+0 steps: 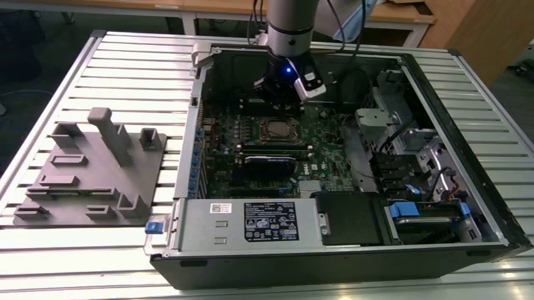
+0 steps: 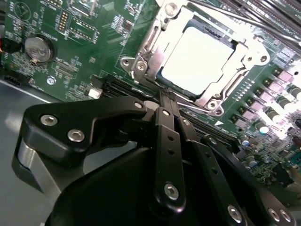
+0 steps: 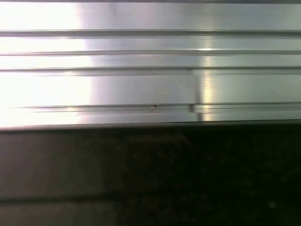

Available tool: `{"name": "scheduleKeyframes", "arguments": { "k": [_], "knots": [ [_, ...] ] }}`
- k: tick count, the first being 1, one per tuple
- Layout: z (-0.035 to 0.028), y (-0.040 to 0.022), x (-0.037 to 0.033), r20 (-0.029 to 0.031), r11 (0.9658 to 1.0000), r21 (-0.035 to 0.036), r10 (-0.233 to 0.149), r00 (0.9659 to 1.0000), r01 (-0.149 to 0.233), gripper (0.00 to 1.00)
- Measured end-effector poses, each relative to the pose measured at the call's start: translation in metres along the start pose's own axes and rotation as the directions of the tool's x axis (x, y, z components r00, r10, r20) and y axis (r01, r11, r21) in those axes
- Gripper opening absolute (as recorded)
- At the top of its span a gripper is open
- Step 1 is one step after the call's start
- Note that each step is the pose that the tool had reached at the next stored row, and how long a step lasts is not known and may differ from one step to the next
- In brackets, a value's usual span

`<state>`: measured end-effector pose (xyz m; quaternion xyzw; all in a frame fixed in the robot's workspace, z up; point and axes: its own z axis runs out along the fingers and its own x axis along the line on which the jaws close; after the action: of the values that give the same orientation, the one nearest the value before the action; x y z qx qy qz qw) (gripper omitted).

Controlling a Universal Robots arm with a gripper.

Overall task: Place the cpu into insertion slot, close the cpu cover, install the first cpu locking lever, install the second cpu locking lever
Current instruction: 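Install the first cpu locking lever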

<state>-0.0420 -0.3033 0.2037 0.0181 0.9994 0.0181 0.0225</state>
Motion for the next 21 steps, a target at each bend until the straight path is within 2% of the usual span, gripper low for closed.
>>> {"name": "scheduleKeyframes", "arguments": {
  "k": [4,11,21],
  "knots": [
    [-0.0013,0.0,0.0017,0.0,1.0,-0.0006,0.0,1.0,0.0,0.11],
    [-0.0056,0.0001,0.002,-0.0001,1.0,-0.0071,0.001,1.0,-0.001,0.11],
    [-0.0073,0.0022,0.002,-0.0001,1.0,-0.0053,0.0,1.0,0.0,0.11]
  ]
}}
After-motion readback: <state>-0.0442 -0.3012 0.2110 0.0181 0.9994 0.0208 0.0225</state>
